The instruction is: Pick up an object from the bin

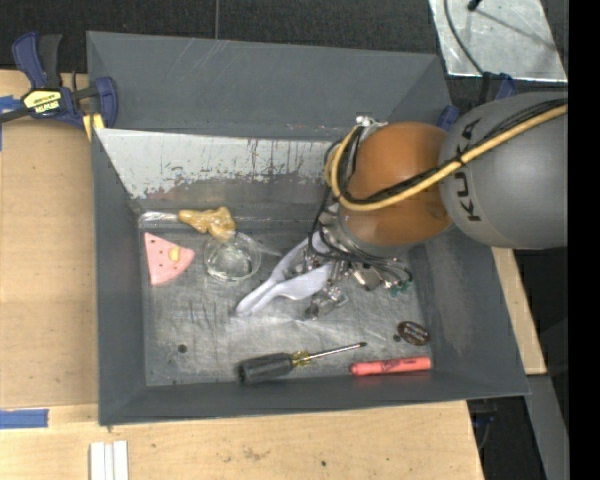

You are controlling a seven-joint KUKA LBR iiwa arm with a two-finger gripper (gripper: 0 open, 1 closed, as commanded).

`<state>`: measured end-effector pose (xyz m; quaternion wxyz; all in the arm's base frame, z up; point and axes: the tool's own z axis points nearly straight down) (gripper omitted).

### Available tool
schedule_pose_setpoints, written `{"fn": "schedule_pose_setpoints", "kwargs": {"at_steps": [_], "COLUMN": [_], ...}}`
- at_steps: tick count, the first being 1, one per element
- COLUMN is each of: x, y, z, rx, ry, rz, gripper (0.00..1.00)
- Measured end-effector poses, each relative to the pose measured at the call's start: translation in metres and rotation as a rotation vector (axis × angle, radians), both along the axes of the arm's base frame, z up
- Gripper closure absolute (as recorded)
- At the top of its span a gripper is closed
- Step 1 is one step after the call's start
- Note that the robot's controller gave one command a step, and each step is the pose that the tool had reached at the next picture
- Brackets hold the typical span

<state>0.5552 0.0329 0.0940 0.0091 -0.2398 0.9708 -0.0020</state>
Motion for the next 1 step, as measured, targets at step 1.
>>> {"fn": "schedule_pose_setpoints", "kwargs": {"at_steps": [1], "x": [-0.0038], "y": [0.0000], "z": [0.0112], "rx": [0.000], "ry": [0.018], "rz": [0.000], "gripper": [1.00]}}
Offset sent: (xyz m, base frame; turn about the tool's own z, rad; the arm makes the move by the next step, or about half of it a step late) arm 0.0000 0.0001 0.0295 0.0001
